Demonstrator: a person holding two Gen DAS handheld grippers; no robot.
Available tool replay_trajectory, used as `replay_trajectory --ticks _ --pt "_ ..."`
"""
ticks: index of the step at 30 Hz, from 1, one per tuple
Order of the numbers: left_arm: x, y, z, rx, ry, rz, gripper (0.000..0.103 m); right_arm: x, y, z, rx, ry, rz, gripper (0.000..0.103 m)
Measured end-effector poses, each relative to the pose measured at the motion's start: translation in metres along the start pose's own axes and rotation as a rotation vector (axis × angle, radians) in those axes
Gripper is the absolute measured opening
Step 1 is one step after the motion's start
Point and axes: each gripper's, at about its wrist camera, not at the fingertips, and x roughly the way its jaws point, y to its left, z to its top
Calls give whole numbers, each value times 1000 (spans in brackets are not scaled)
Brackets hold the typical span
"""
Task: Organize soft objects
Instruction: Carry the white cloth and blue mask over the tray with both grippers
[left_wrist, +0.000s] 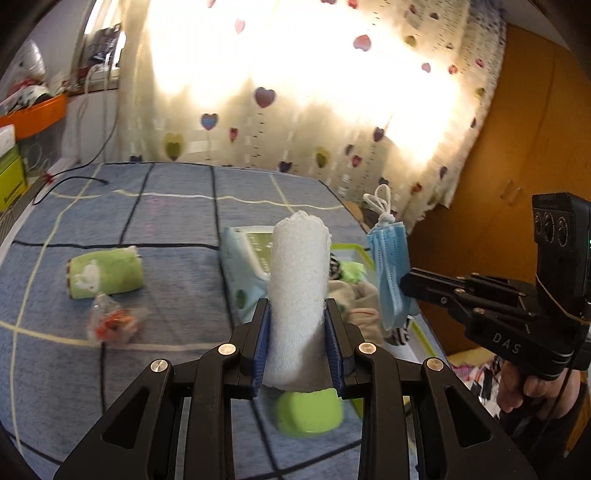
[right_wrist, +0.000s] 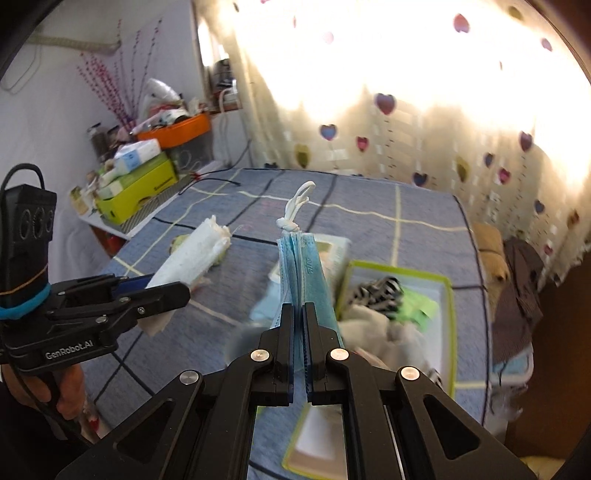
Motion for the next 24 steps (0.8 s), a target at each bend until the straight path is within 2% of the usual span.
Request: replay_trajectory --ticks 9,19,24 --pt "22 -53 -12 82 65 -64 29 -26 -41 -43 96 2 -47 4" --pt "65 -95 -38 142 186 -119 29 -16 -79 -98 198 91 -86 4" --pt "83 -107 -48 156 232 -126 29 -8 -92 -114 229 127 -108 4"
